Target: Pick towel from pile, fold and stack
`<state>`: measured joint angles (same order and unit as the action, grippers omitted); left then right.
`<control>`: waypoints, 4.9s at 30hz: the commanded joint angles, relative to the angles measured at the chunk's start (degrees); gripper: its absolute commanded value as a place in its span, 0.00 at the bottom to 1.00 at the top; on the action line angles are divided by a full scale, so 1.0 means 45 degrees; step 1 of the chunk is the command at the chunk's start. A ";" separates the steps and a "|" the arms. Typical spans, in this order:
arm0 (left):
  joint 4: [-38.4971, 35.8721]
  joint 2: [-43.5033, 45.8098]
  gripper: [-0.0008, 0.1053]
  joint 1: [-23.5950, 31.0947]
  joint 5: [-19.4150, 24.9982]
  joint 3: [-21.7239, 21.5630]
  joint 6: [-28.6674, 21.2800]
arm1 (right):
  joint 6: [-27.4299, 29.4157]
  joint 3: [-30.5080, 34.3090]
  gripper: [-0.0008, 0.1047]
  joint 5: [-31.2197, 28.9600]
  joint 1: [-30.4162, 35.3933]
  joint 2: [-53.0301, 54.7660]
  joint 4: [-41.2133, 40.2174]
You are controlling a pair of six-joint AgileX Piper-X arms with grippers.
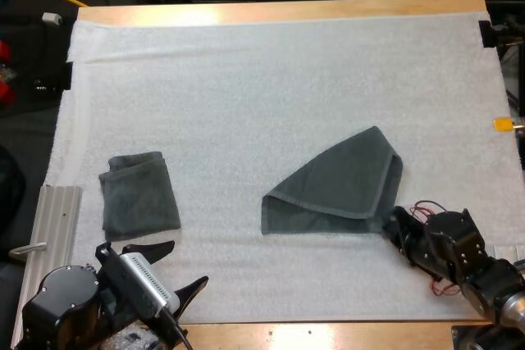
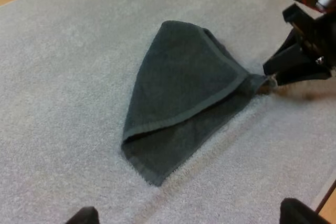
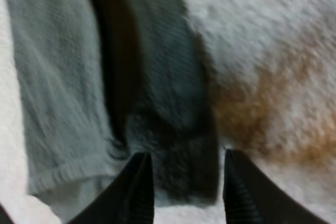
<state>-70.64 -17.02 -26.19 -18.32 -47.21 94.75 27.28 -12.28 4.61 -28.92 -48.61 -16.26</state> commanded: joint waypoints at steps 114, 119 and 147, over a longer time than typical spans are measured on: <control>0.6584 -1.6644 0.45 -0.3478 0.3049 0.0005 -0.1137 | 0.4648 -0.1276 0.01 -0.0418 -0.0022 -0.0075 -0.3595; 0.6230 -1.6710 0.28 -0.3478 0.3049 -0.0028 -0.1137 | 0.4648 -0.1276 0.01 -0.0418 -0.0022 -0.0075 -0.3595; 0.1331 -1.0778 0.01 -0.3478 0.3049 -0.2265 -0.1137 | 1.0027 -0.9279 0.01 -0.1431 -0.0022 -0.0075 -0.9843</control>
<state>-63.95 -65.85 -41.49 -5.09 -57.62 89.48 71.04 -53.84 -0.72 -28.92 -49.40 -59.17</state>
